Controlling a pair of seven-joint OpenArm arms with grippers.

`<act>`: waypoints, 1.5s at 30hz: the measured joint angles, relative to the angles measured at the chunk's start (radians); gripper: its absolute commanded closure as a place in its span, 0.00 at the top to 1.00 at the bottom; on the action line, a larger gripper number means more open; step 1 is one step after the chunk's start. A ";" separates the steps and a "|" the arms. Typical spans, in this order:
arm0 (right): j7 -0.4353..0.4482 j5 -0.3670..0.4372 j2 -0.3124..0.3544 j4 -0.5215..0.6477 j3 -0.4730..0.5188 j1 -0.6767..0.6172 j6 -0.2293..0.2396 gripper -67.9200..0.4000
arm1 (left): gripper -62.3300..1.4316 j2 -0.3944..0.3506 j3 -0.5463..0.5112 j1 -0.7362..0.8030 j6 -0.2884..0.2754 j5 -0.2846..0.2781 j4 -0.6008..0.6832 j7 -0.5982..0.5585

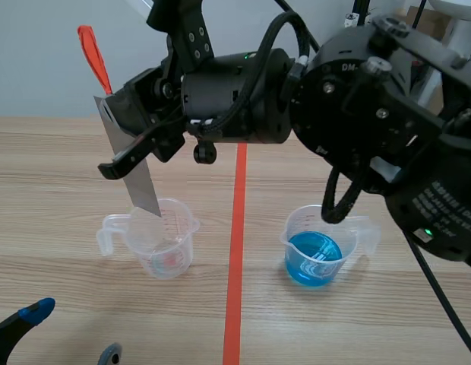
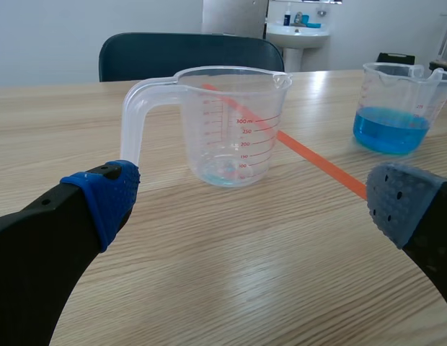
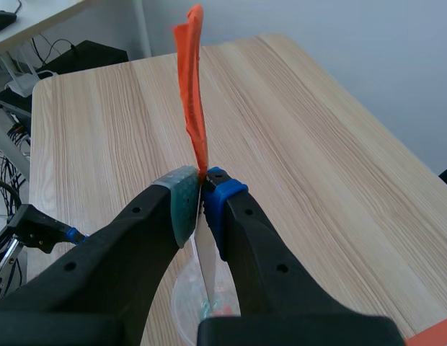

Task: Do the redox reaction experiment. lift the metal plate out of the left beaker

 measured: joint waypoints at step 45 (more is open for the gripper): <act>-0.100 0.350 0.109 0.000 0.000 0.184 -0.003 0.02 | 1.00 0.000 0.000 0.000 0.000 0.000 0.000 0.000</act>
